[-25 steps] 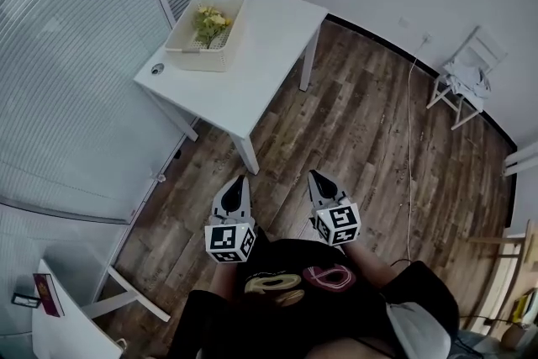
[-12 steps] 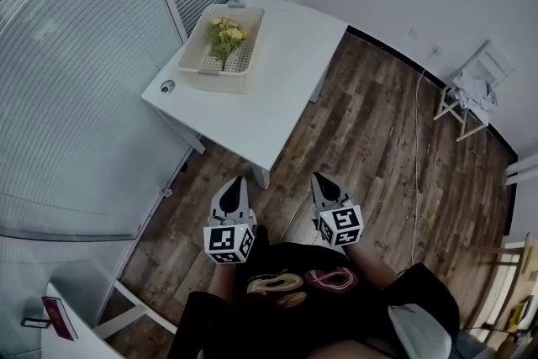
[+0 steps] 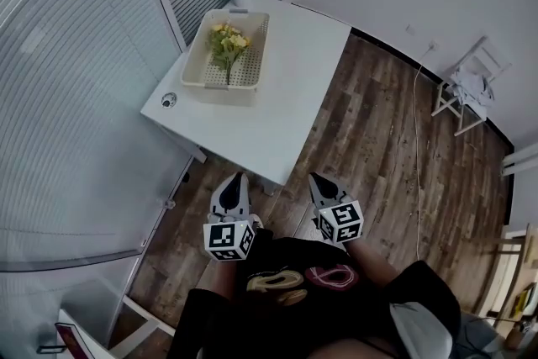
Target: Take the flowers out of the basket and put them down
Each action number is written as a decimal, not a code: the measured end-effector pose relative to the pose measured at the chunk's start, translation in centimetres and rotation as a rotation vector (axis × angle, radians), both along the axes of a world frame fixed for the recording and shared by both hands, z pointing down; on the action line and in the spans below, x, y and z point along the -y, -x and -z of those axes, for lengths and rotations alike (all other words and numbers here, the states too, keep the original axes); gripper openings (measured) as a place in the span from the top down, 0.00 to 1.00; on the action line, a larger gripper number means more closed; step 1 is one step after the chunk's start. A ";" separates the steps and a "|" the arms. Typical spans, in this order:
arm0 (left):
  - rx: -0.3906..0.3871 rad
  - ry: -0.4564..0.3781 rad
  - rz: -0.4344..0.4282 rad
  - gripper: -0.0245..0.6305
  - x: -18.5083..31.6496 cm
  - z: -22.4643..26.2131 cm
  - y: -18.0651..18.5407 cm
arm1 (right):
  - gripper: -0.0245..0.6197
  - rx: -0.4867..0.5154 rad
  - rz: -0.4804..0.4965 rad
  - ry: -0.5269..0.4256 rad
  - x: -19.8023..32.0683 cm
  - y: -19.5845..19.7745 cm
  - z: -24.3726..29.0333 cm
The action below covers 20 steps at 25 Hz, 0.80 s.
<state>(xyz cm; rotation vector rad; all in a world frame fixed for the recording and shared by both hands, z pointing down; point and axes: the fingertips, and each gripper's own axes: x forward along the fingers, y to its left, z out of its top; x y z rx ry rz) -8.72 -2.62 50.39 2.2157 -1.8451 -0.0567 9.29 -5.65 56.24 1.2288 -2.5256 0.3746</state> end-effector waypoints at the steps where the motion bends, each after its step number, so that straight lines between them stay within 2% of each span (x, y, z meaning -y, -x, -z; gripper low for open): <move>1: 0.004 -0.007 -0.008 0.93 0.7 0.2 0.5 | 0.95 0.003 -0.009 -0.001 0.5 0.4 0.1; 6: 0.013 -0.025 -0.027 0.93 3.3 0.7 3.3 | 0.95 0.038 -0.035 -0.001 3.7 2.9 0.9; 11: 0.028 -0.004 -0.019 0.93 4.7 0.4 6.1 | 0.95 0.081 -0.054 0.026 5.8 5.1 1.9; 17: 0.008 0.015 -0.051 0.93 5.8 0.1 6.7 | 0.94 0.112 -0.083 0.007 7.5 6.9 3.6; 20: 0.002 0.016 -0.037 0.93 6.3 0.3 7.3 | 0.94 0.117 -0.099 -0.005 8.7 7.2 4.6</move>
